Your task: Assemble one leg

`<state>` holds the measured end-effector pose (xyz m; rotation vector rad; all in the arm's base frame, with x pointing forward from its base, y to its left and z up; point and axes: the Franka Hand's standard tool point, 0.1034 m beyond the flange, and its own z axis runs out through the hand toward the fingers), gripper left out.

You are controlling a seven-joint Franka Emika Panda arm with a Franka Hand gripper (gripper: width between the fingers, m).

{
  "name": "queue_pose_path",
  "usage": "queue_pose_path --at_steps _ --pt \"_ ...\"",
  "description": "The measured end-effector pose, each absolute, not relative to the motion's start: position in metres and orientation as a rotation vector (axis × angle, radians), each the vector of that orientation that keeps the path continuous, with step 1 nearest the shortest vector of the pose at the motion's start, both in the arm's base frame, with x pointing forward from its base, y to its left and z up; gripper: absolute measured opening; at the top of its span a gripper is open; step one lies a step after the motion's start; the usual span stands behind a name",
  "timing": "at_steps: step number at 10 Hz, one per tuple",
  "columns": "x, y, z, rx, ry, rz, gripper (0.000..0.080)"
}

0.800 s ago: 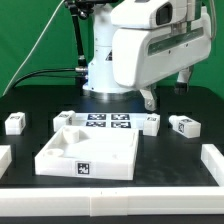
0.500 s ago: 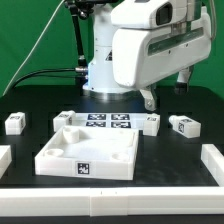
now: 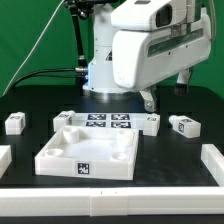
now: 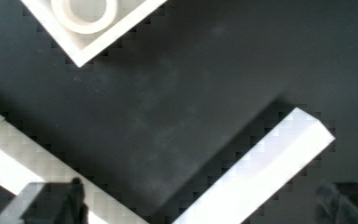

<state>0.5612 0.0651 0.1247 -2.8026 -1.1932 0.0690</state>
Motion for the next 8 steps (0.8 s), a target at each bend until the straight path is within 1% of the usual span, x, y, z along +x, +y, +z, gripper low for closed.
queue_pose_path --at_steps 2,3,5,7,8 --pt "0.557 0.064 0.128 -2.779 -1.270 0.051 0.0650" --pt "0.545 0.063 0.123 -2.753 -1.362 0.006 0.0650" --pt "0.516 0.051 0.109 -2.629 -1.592 0.044 0.0650" --pt "0.504 0.033 0.101 -2.600 -1.643 0.079 0.0650" --pt "0.505 0.034 0.102 -2.608 -1.632 0.076 0.0650"
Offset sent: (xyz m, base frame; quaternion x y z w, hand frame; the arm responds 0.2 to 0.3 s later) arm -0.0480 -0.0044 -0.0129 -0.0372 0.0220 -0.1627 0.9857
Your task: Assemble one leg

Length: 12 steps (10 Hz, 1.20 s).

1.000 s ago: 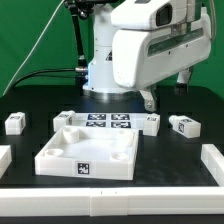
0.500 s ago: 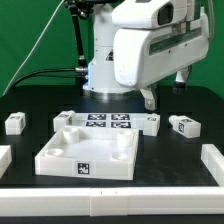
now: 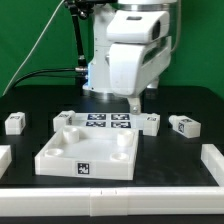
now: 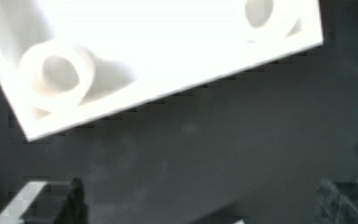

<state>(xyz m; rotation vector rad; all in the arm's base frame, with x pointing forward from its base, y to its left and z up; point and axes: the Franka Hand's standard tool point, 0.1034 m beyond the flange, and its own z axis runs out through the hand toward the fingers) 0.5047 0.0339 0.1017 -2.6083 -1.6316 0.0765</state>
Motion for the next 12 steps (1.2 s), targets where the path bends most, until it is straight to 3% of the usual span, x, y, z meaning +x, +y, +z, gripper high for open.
queue_pose_path --at_steps 4,9,12 --pt "0.504 0.024 0.100 -2.554 -1.714 0.071 0.0650" --pt "0.416 0.002 0.036 -2.375 -2.003 0.004 0.0650" --pt "0.413 -0.002 0.035 -2.393 -1.975 0.015 0.0650"
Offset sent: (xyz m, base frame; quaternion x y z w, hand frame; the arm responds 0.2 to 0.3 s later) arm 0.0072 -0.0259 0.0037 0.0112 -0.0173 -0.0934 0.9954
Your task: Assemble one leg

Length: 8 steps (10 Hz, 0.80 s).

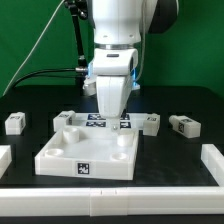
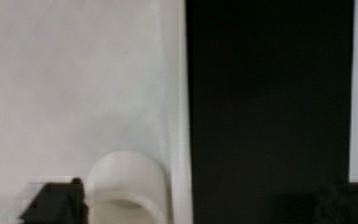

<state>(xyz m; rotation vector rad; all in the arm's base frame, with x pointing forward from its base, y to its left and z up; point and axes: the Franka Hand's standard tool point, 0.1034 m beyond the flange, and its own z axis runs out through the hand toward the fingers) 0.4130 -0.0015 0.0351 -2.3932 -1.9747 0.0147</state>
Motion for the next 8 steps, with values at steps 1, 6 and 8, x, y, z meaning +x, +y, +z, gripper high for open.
queue_pose_path --at_steps 1,6,8 --pt "0.413 -0.003 0.035 -2.392 -1.977 0.015 0.0650" --pt "0.396 -0.042 0.010 -2.340 -2.002 0.042 0.0650" --pt "0.400 -0.035 0.009 -2.363 -1.971 0.044 0.0650"
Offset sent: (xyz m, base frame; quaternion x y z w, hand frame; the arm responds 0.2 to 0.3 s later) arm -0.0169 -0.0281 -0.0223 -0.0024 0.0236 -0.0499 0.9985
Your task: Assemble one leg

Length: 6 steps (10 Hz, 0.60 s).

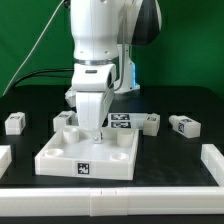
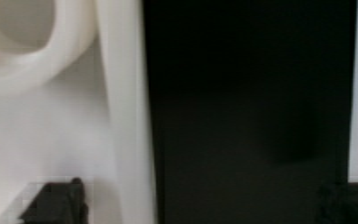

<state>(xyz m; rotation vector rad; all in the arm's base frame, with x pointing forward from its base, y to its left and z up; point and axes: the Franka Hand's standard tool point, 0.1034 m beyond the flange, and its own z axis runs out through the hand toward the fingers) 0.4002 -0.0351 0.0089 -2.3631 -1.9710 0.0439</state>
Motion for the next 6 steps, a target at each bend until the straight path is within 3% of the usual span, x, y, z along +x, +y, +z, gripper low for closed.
queue_pose_path --at_steps 2,3,4,6 --pt "0.4089 -0.0327 0.0159 -2.400 -1.948 0.027 0.0650" --pt "0.4072 -0.0336 0.0142 -2.400 -1.943 0.032 0.0543" --pt "0.4069 -0.0337 0.0137 -2.400 -1.942 0.033 0.0543" --pt "0.4065 -0.0338 0.0132 -2.400 -1.941 0.034 0.0148"
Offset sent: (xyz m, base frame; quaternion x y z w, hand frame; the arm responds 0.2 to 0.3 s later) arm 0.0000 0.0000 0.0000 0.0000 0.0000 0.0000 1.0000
